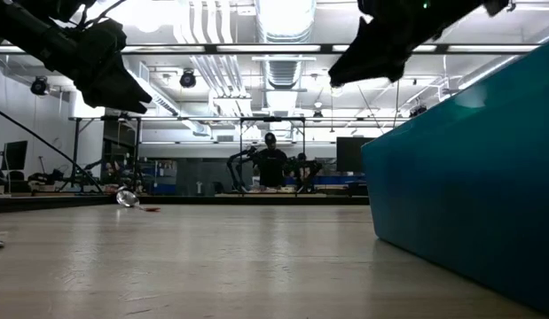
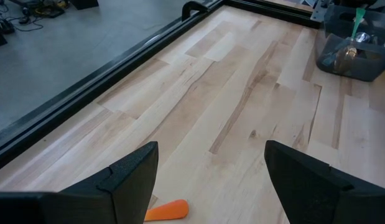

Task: Pick & Place Food Item
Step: Put the orange spoon into the black bin

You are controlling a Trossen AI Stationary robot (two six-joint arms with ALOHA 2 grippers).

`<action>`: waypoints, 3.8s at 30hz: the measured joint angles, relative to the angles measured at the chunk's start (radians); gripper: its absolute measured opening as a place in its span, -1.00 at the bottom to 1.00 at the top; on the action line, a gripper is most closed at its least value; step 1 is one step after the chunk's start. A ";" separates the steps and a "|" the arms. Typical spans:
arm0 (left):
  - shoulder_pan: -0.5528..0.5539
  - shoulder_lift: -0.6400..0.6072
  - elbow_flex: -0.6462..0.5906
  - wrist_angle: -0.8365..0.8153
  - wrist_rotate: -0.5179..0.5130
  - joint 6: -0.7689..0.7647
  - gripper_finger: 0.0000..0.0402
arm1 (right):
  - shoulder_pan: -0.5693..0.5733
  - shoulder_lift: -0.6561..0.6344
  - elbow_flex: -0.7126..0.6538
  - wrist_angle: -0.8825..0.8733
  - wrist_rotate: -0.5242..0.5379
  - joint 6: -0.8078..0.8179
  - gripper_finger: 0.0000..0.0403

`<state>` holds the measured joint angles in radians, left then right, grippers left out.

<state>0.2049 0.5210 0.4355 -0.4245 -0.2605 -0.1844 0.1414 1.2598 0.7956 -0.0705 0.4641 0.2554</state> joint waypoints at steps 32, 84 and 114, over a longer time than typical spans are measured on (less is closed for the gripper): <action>0.000 0.000 0.000 0.000 0.000 0.000 0.49 | -0.191 -0.256 -0.242 0.337 -0.334 -0.383 -0.31; 0.000 0.000 0.000 0.000 0.000 0.000 0.49 | -0.190 -0.258 -0.232 0.337 -0.333 -0.360 -0.31; 0.000 0.124 0.050 -0.127 -0.139 -0.936 0.49 | -0.190 -0.257 -0.232 0.337 -0.333 -0.361 -0.31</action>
<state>0.2047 0.6451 0.4853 -0.5519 -0.3995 -1.1207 -0.0483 1.0023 0.5640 0.2665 0.1308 -0.1055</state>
